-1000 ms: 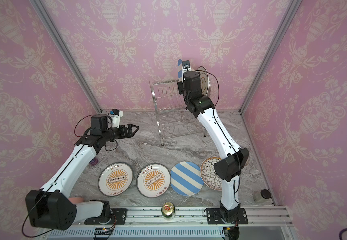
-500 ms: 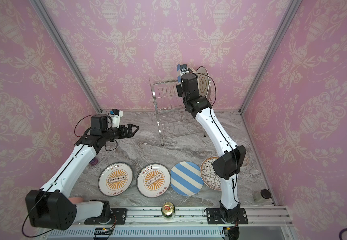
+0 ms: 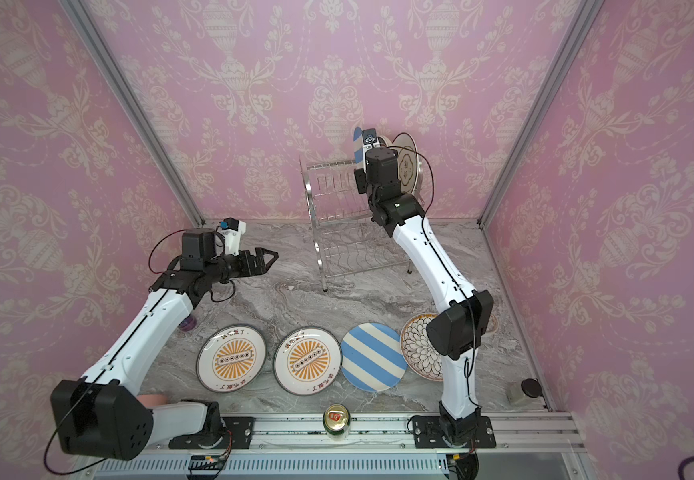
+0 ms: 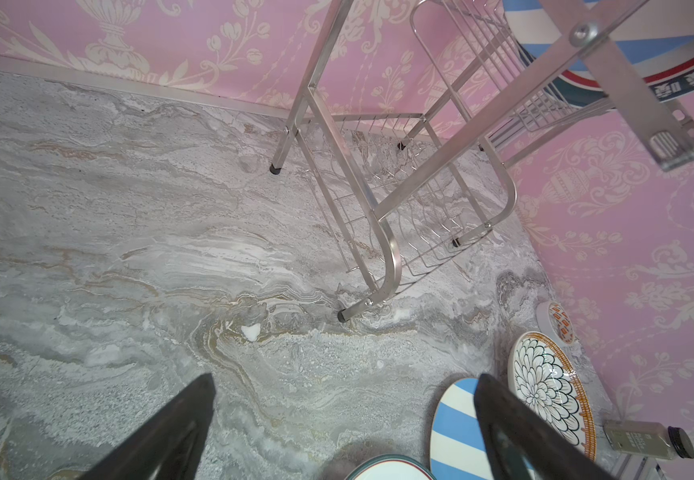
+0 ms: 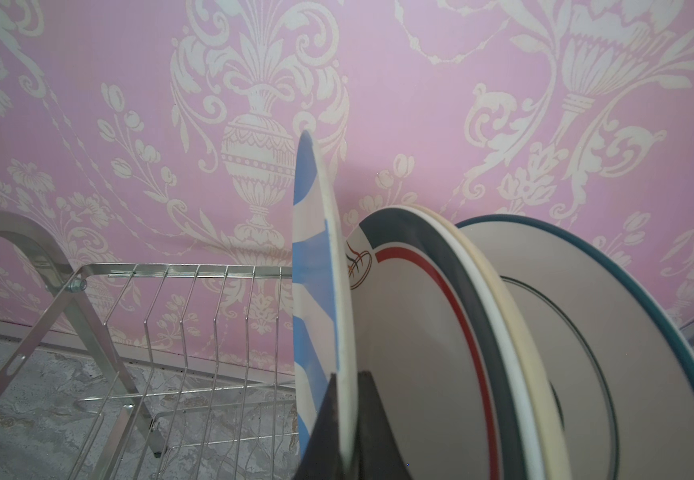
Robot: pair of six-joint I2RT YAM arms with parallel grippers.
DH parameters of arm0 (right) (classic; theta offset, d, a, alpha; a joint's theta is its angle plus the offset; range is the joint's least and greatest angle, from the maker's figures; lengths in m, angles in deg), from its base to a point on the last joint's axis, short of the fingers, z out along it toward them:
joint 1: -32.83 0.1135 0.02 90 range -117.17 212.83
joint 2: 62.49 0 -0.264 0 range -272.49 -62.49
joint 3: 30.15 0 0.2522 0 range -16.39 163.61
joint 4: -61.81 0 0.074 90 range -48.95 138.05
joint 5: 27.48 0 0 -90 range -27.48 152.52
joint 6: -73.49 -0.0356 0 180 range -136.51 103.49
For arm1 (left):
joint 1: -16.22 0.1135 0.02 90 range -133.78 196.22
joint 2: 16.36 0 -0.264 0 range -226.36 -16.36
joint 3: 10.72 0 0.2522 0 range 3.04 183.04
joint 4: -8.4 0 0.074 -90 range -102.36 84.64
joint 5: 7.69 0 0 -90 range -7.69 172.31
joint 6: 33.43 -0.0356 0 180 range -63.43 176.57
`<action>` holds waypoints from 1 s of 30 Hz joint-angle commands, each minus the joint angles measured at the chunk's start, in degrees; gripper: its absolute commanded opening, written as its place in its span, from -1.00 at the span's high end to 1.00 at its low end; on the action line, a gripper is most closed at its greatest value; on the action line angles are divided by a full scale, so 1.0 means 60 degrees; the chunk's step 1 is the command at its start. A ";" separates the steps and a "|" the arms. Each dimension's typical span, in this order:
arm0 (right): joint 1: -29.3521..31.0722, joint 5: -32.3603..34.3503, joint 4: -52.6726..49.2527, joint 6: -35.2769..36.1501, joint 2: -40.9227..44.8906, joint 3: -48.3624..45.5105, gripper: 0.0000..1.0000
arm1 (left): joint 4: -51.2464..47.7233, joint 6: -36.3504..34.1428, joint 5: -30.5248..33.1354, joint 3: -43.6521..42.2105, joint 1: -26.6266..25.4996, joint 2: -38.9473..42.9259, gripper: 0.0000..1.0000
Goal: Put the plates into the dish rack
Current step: 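Open the right gripper and withdraw it up from the striped plate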
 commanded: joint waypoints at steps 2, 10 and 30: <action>-0.0151 -0.0163 -0.0605 -0.0194 0.0317 0.0060 0.80 | 0.0014 -0.0047 -0.0097 0.0053 0.0072 0.0040 -0.99; -0.0118 0.0147 -0.0753 -0.0002 0.0545 0.0059 0.65 | 0.0130 0.0008 -0.0132 -0.0050 0.0072 0.0117 -0.99; 0.0137 0.0568 -0.1327 0.0418 0.1338 0.0323 -0.05 | 0.0079 0.0029 -0.0057 -0.0081 0.0071 0.0434 -0.99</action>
